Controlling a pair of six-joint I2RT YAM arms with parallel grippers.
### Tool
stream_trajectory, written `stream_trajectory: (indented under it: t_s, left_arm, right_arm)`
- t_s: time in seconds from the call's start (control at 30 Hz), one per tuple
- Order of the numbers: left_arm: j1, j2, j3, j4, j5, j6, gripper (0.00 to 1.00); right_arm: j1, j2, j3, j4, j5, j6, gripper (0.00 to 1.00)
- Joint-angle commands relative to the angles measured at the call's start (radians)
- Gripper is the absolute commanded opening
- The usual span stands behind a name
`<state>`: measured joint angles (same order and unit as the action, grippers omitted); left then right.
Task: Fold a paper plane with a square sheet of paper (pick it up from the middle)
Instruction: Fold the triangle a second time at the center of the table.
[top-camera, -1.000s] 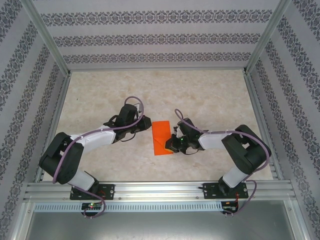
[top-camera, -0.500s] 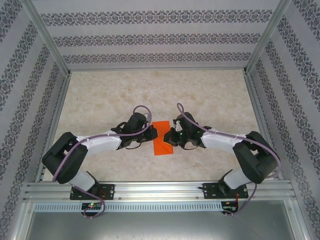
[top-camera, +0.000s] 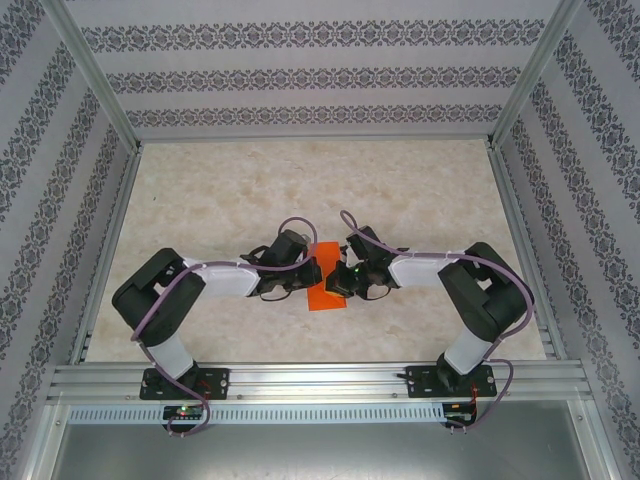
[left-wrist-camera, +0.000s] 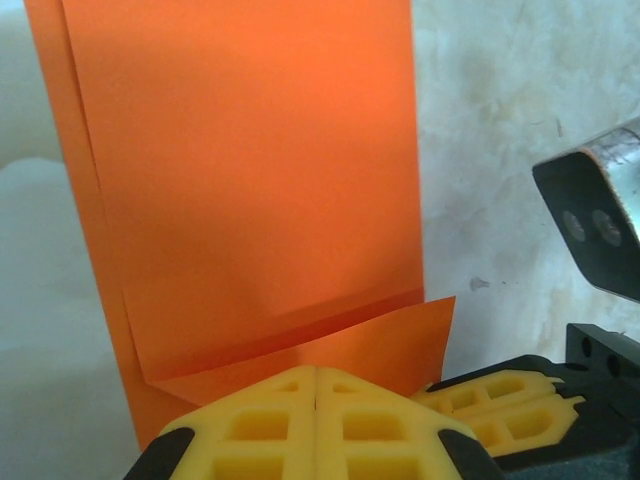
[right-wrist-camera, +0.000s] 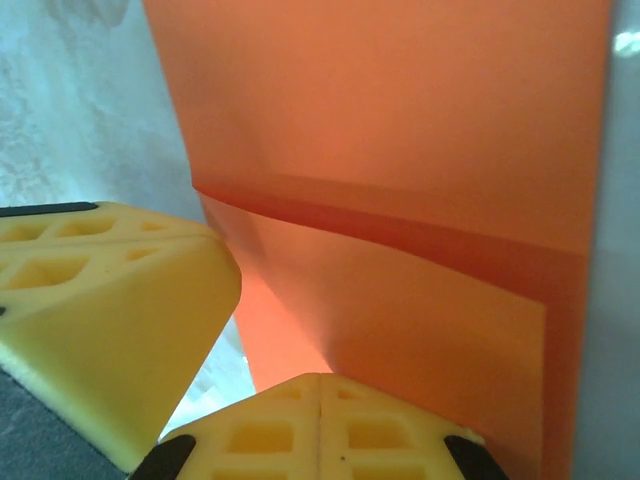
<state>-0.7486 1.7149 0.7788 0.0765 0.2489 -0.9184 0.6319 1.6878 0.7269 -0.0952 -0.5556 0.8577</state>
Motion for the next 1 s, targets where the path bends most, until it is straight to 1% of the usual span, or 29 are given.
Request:
stream_trajectory:
  t_s: [0.0, 0.13, 0.3, 0.4, 0.53, 0.67, 0.97]
  left_arm:
    - [-0.012, 0.035, 0.021, 0.029, -0.014, 0.000, 0.05]
    - [-0.012, 0.069, 0.006, 0.023, -0.049, 0.009, 0.05]
    - [-0.012, 0.075, -0.009, 0.023, -0.052, 0.009, 0.04]
    - [-0.012, 0.063, -0.020, 0.023, -0.059, 0.009, 0.05]
    - [-0.012, 0.058, -0.021, 0.012, -0.065, 0.013, 0.04]
    - [-0.012, 0.057, -0.017, 0.002, -0.073, 0.015, 0.04]
    - [-0.012, 0.073, -0.021, -0.024, -0.107, 0.012, 0.02]
  right_arm:
    - [-0.012, 0.020, 0.016, 0.003, -0.027, -0.031, 0.05]
    - [-0.011, 0.011, 0.023, -0.007, -0.034, -0.033, 0.06]
    - [-0.001, -0.004, 0.049, -0.020, -0.044, -0.037, 0.06]
    - [0.003, 0.016, 0.074, -0.021, -0.045, -0.037, 0.06]
    - [-0.003, 0.063, 0.086, -0.062, -0.012, -0.062, 0.05]
    - [-0.029, 0.082, 0.025, -0.043, -0.015, -0.063, 0.04]
    - [-0.061, -0.019, -0.103, -0.047, -0.038, -0.076, 0.05]
